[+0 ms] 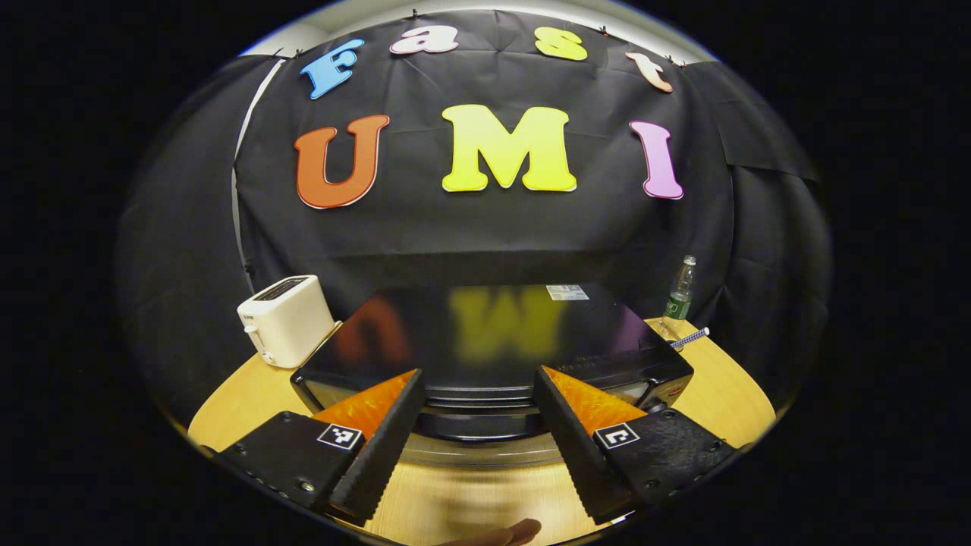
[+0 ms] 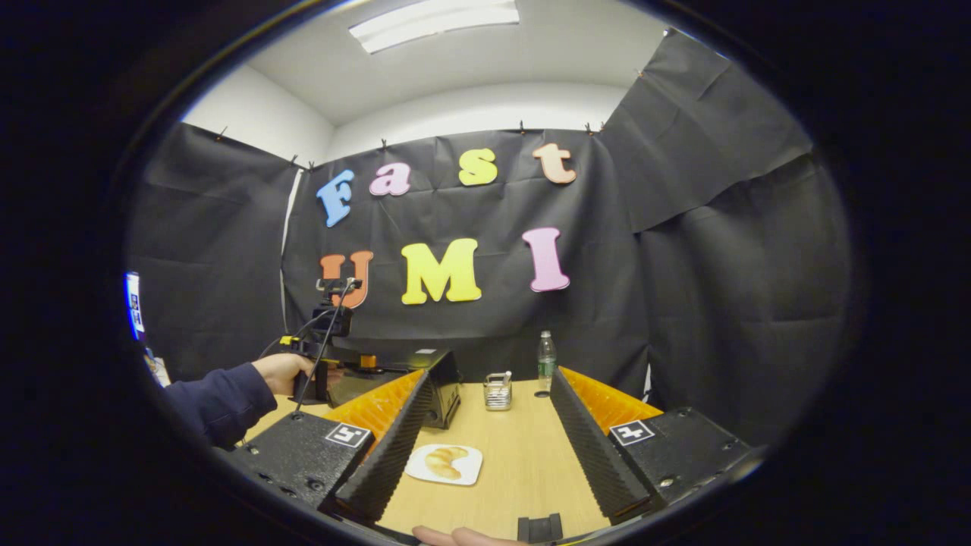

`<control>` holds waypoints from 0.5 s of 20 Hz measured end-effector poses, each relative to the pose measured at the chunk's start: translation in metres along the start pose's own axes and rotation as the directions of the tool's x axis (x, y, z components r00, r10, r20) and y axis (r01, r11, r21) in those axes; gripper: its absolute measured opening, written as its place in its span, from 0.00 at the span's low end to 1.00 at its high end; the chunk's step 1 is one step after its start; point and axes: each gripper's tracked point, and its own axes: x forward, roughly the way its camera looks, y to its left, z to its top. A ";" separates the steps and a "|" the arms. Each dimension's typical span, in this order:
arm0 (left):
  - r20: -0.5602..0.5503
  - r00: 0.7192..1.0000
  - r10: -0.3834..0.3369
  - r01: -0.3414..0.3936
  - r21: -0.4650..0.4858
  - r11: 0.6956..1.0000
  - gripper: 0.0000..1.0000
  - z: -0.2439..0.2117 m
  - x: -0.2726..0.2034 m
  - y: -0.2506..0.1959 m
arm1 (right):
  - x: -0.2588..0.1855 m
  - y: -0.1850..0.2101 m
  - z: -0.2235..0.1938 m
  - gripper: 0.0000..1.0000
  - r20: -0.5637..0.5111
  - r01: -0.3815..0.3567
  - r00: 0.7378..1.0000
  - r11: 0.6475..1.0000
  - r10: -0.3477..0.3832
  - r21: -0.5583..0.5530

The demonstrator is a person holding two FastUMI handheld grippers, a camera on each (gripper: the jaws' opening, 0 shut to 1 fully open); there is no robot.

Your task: Open the electric oven with the left hand, put the food in, and close the electric oven.

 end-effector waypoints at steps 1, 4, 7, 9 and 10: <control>-0.003 1.000 0.011 -0.011 -0.001 1.000 0.97 -0.002 -0.002 0.001 | -0.001 0.001 0.000 0.99 0.000 -0.002 1.000 1.000 0.002 0.002; 0.015 1.000 0.010 -0.010 0.007 1.000 0.96 -0.005 -0.012 0.003 | -0.003 0.003 -0.002 0.99 -0.002 -0.009 1.000 1.000 0.009 0.002; 0.027 1.000 0.008 -0.008 -0.006 1.000 0.97 -0.010 -0.022 0.002 | -0.006 0.004 -0.005 0.99 -0.006 -0.008 1.000 1.000 0.008 0.006; 0.037 0.999 0.005 -0.005 -0.005 1.000 0.97 -0.014 -0.027 0.003 | -0.009 0.010 0.001 0.99 0.012 -0.025 1.000 1.000 0.025 0.006; 0.047 0.999 0.002 -0.002 -0.005 1.000 0.97 -0.017 -0.033 0.003 | -0.011 0.008 0.001 0.99 0.022 -0.019 1.000 1.000 0.019 0.006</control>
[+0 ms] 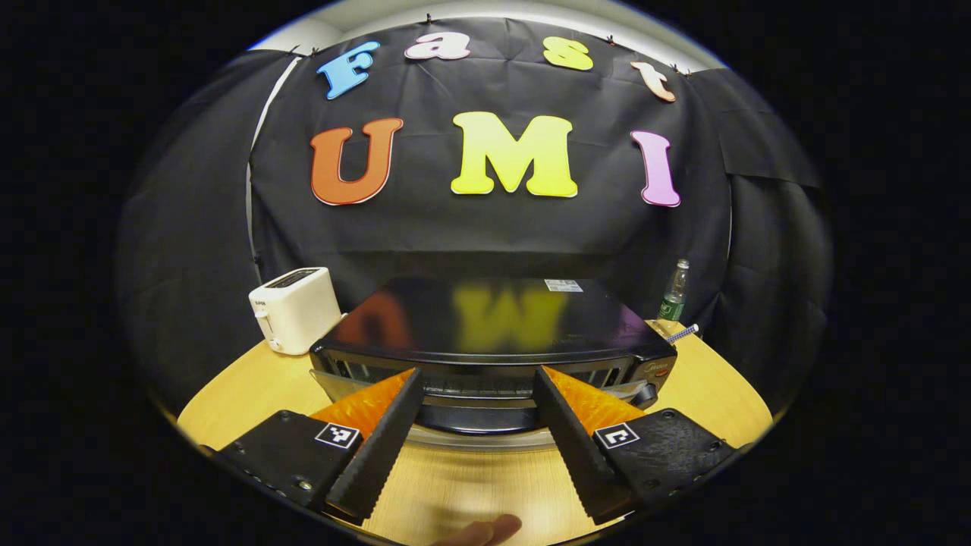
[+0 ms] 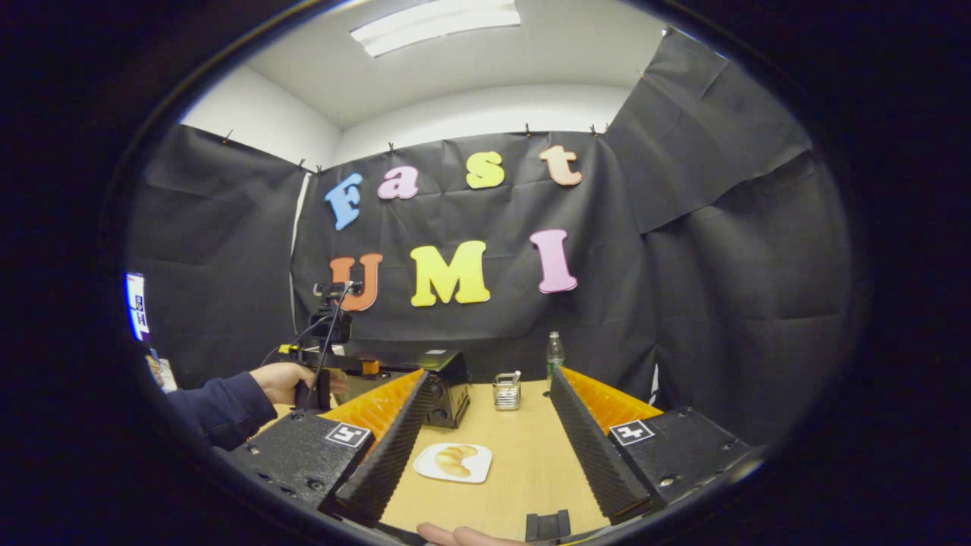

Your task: Open the electric oven with the left hand, put the food in, and close the electric oven.

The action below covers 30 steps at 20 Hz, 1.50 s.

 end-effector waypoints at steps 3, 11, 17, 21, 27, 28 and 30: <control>0.018 1.000 -0.007 0.007 -0.002 1.000 0.97 -0.011 -0.017 -0.002 | -0.003 0.007 0.005 0.99 0.033 0.000 0.999 1.000 -0.001 0.005; -0.029 0.999 -0.037 0.036 -0.030 0.999 0.97 -0.053 -0.056 -0.006 | 0.007 0.008 -0.012 0.99 -0.016 0.006 1.000 0.998 -0.005 0.060; -0.020 1.000 -0.019 0.020 0.041 0.999 0.96 -0.078 -0.067 -0.012 | 0.006 0.020 -0.008 0.99 0.012 -0.027 1.000 0.998 0.026 0.065; -0.036 0.999 -0.024 0.025 0.031 0.999 0.97 -0.092 -0.072 -0.012 | 0.006 0.023 -0.010 0.99 0.007 -0.033 0.999 0.999 0.033 0.041; -0.086 0.996 -0.031 0.033 0.013 0.999 0.97 -0.131 -0.082 -0.012 | 0.010 0.019 -0.016 0.99 -0.010 -0.013 1.000 0.999 0.013 0.043; -0.100 0.994 -0.032 0.033 0.009 0.999 0.96 -0.139 -0.083 -0.014 | 0.011 0.019 -0.019 0.99 -0.014 -0.008 1.000 0.999 0.009 0.041; -0.115 0.993 -0.031 0.030 -0.010 0.999 0.96 -0.152 -0.084 -0.014 | 0.013 0.021 -0.022 0.99 -0.022 -0.006 1.000 0.999 0.007 0.040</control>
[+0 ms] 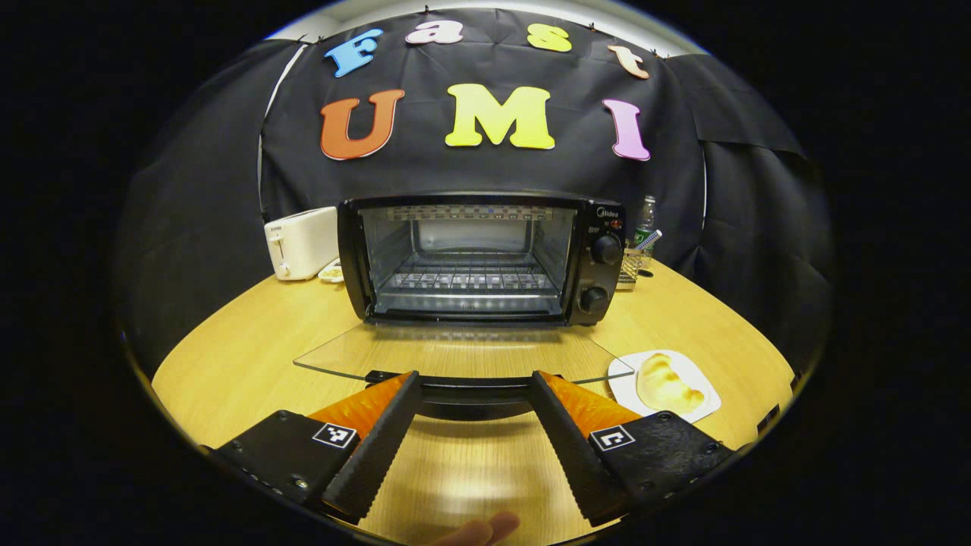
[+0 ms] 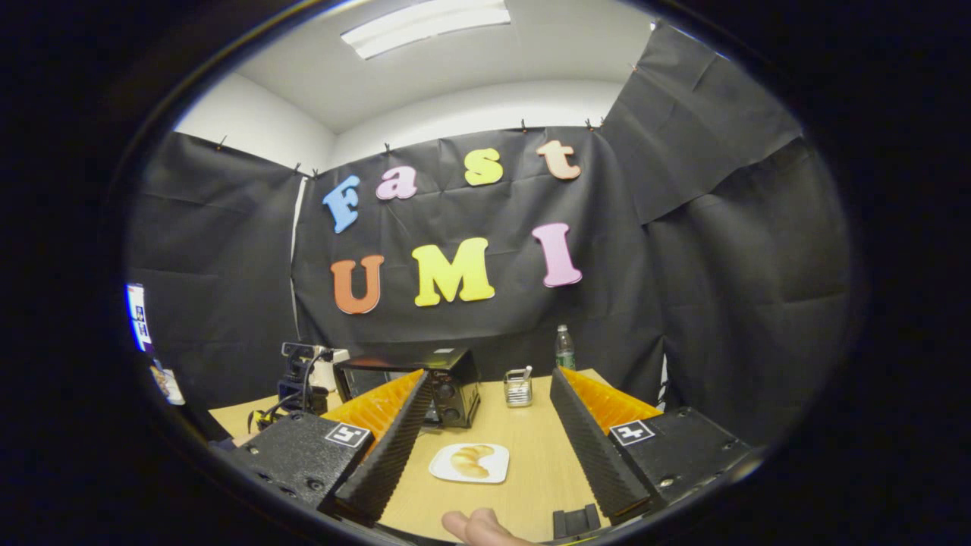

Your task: Open the electric oven with the left hand, put the food in, and close the electric oven.

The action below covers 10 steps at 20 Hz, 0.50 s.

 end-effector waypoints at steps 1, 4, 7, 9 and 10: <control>-0.015 1.000 -0.001 0.000 -0.013 1.000 0.95 -0.007 0.003 -0.001 | 0.001 0.001 -0.001 0.99 -0.001 -0.001 1.000 1.000 0.001 -0.004; -0.081 0.997 0.001 -0.003 -0.031 1.000 0.94 -0.031 0.009 -0.006 | 0.002 0.003 -0.003 0.99 -0.005 0.001 1.000 1.000 -0.001 -0.016; -0.058 0.998 -0.002 0.001 -0.020 1.000 0.94 -0.027 0.009 -0.006 | 0.003 0.002 -0.007 0.99 -0.016 0.006 1.000 1.000 -0.006 -0.014; -0.065 0.998 -0.003 0.002 -0.022 1.000 0.95 -0.032 0.008 -0.005 | 0.004 0.004 -0.007 0.99 -0.016 0.008 1.000 1.000 -0.008 -0.019; -0.059 0.998 -0.003 0.002 -0.020 1.000 0.96 -0.029 0.008 -0.005 | 0.005 0.004 -0.008 1.00 -0.017 0.010 1.000 1.000 -0.011 -0.024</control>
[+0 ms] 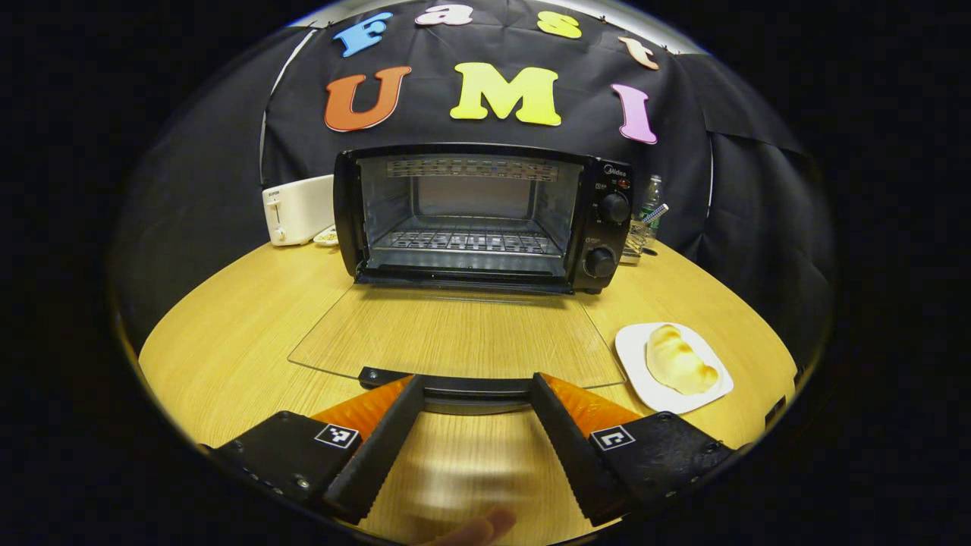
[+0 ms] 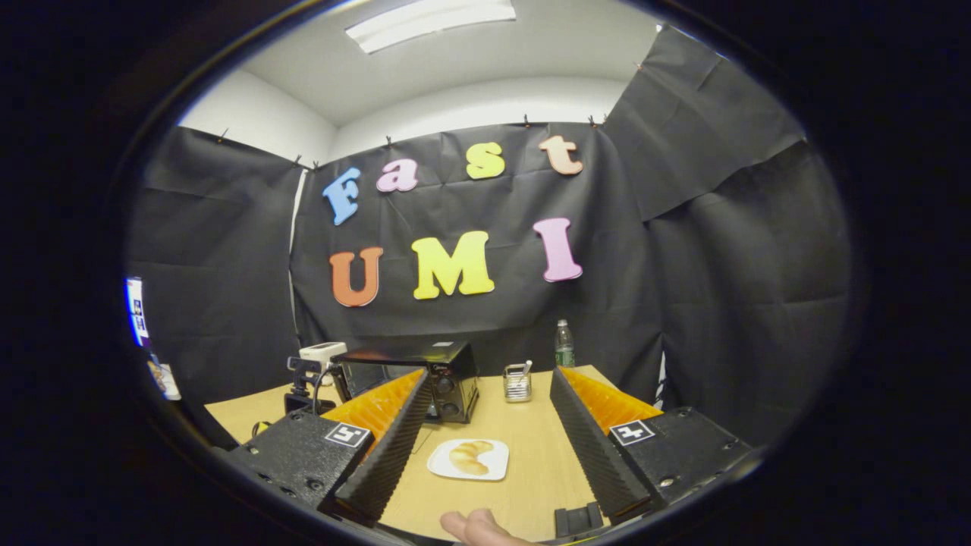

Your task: Open the electric oven with the left hand, put the food in, and close the electric oven.

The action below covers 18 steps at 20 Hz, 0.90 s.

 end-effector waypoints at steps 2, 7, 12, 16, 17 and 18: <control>0.016 1.000 0.001 -0.001 0.010 1.000 0.95 0.004 -0.003 0.002 | 0.001 0.001 -0.002 0.99 -0.001 0.002 1.000 1.000 -0.002 -0.004; 0.108 0.993 -0.045 0.048 -0.019 0.999 0.93 0.043 -0.040 0.003 | 0.014 0.001 -0.019 0.99 -0.049 0.021 0.999 1.000 -0.021 -0.005; 0.254 0.967 0.001 -0.009 0.031 0.999 0.93 0.094 -0.122 0.019 | 0.030 0.003 -0.032 0.99 -0.093 0.035 0.995 0.999 -0.035 -0.012; 0.389 0.921 0.000 -0.028 0.066 0.997 0.93 0.134 -0.185 0.013 | 0.050 0.003 -0.042 0.99 -0.123 0.033 0.992 0.999 -0.032 0.001; 0.409 0.912 0.010 -0.039 0.063 0.997 0.93 0.140 -0.199 0.014 | 0.055 0.006 -0.042 0.96 -0.116 0.021 0.993 1.000 -0.018 0.022; 0.427 0.904 0.025 -0.057 0.064 0.996 0.93 0.146 -0.213 0.017 | 0.060 0.010 -0.044 0.96 -0.118 0.005 0.993 0.999 0.000 0.042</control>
